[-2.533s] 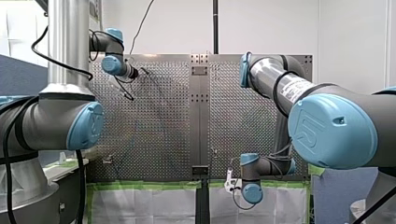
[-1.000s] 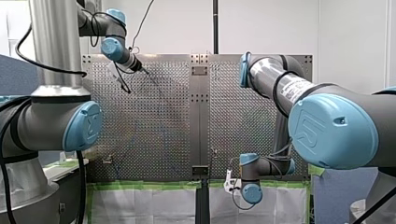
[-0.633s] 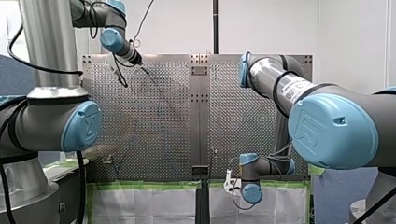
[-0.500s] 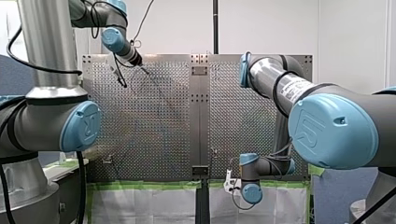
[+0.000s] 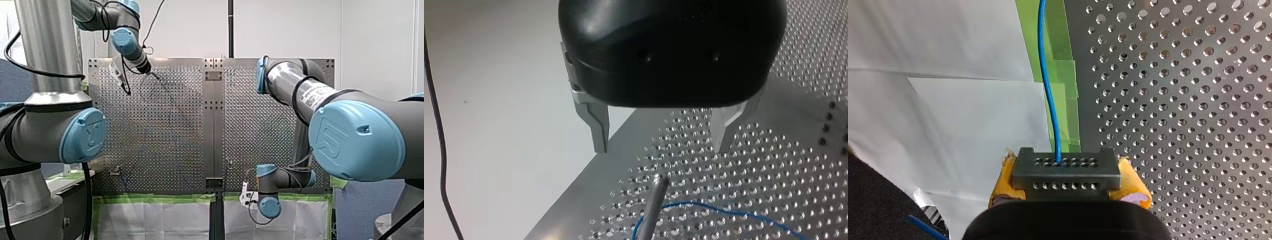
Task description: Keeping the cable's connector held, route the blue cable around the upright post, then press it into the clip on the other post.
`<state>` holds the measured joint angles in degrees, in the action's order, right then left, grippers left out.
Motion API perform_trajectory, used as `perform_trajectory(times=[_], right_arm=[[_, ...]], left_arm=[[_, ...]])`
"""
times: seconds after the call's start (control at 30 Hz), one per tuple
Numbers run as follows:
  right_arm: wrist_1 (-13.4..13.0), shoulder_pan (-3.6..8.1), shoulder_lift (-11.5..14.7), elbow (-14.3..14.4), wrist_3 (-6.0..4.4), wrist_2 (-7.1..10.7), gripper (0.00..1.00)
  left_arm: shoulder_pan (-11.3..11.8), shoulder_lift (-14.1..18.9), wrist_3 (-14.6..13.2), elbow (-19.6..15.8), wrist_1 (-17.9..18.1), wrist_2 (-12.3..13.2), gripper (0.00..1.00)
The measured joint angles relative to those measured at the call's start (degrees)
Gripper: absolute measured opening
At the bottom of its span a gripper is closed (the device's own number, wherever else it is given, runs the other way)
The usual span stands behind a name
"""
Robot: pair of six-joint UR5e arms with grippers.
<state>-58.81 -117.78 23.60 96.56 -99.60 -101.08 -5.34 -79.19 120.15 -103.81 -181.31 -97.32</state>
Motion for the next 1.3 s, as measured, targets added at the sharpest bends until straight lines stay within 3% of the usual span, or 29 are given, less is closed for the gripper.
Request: perform_trajectory(times=[0.17, 0.5, 0.87, 1.07, 1.3], right_arm=[[-0.06, 0.03, 0.0, 0.0, 0.0, 0.04, 0.0], [0.0, 0.03, 0.0, 0.01, 0.0, 0.1, 0.0], [0.01, 0.14, 0.0, 0.01, 0.0, 0.24, 0.0], [0.01, 0.15, -0.01, 0.03, 0.0, 0.26, 0.0], [0.01, 0.14, 0.0, 0.02, 0.0, 0.47, 0.0]], left_arm=[[-0.05, -0.96, -2.63, 1.29, 0.93, -1.36, 1.0], [-0.05, -3.4, -7.32, 5.23, -1.44, 1.64, 1.0], [-0.37, -4.67, -12.94, 5.66, -6.26, -0.05, 1.0], [-0.55, -4.68, -16.18, 5.67, -6.44, -0.4, 1.0], [-0.71, -4.7, -20.34, 7.04, -6.06, 0.93, 1.0]])
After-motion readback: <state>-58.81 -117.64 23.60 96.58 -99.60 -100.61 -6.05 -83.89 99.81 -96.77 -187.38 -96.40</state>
